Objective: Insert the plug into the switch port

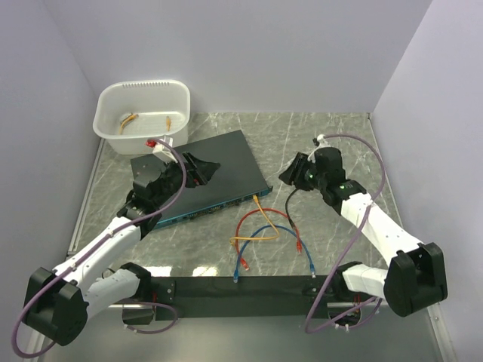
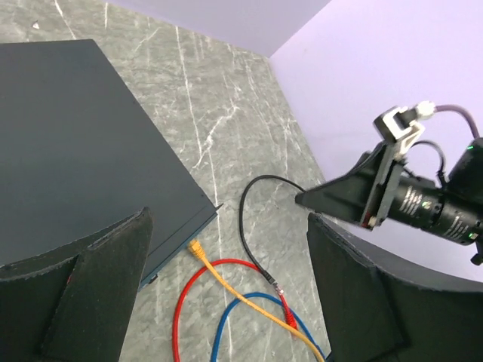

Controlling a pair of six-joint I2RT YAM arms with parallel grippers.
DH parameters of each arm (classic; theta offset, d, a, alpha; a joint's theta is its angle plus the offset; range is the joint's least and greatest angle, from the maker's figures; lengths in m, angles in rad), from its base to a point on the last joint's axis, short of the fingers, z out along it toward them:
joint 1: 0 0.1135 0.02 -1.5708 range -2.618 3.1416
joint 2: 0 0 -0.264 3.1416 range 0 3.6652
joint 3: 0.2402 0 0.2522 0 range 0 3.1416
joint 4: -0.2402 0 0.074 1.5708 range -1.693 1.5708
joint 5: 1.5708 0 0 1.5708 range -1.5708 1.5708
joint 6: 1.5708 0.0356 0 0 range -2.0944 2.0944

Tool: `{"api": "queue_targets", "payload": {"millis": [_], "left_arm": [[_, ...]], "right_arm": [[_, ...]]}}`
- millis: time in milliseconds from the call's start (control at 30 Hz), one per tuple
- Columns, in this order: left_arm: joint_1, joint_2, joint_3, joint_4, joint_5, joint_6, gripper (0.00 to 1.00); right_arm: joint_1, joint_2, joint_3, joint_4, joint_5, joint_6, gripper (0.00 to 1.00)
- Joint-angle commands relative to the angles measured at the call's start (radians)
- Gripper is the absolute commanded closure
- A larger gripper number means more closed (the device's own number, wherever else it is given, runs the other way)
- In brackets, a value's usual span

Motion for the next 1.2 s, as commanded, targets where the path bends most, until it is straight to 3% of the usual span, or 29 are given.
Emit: {"api": "queue_targets", "payload": {"millis": [0, 67, 300, 800, 1167], "left_arm": [[-0.002, -0.011, -0.002, 0.025, 0.015, 0.025, 0.1], [-0.002, -0.025, -0.031, 0.037, 0.012, 0.023, 0.1], [-0.002, -0.067, -0.088, 0.033, -0.013, 0.031, 0.1], [-0.002, -0.145, -0.142, -0.015, -0.083, 0.06, 0.08], [-0.002, -0.165, -0.148, -0.039, -0.102, 0.071, 0.08]], "right_arm": [[0.02, 0.015, 0.021, -0.209, 0.117, -0.045, 0.43], [0.064, 0.018, 0.012, -0.241, 0.154, -0.051, 0.39], [0.115, 0.145, 0.011, -0.269, 0.218, -0.068, 0.4], [0.166, 0.351, 0.014, -0.24, 0.264, -0.073, 0.59], [0.171, 0.38, 0.032, -0.242, 0.272, -0.071, 0.73]]}}
